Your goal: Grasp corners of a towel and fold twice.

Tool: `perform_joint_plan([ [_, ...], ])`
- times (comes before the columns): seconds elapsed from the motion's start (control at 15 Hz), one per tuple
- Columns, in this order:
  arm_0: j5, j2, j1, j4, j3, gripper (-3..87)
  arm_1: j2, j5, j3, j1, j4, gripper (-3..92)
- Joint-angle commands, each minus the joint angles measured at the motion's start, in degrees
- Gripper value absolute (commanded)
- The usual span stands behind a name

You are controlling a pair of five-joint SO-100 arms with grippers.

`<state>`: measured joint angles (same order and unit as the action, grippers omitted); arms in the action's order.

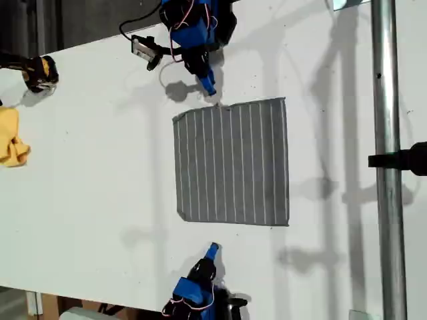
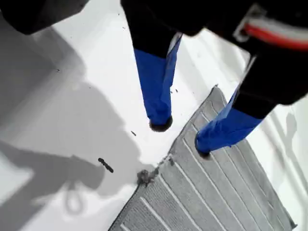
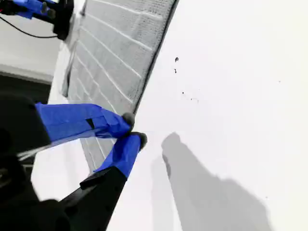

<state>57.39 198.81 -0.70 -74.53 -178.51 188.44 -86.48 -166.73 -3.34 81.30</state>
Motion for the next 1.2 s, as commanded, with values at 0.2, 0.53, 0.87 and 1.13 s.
perform_joint_plan([
  [0.2,41.57,0.44,7.65,-0.62,0.44,-1.1,0.26,0.18,3.52,6.77,-5.19,16.4],
  [0.53,40.78,0.44,5.36,-0.18,-0.09,1.0,-2.81,-2.72,10.11,0.09,-4.57,-0.2],
  [0.87,40.25,0.44,5.45,-0.09,-0.09,-1.0,-50.71,11.69,39.9,-16.26,-18.9,-0.2],
  [1.13,39.64,0.44,5.19,-0.09,-0.18,-1.0,-71.63,14.33,56.51,-25.84,-17.49,-0.2],
])
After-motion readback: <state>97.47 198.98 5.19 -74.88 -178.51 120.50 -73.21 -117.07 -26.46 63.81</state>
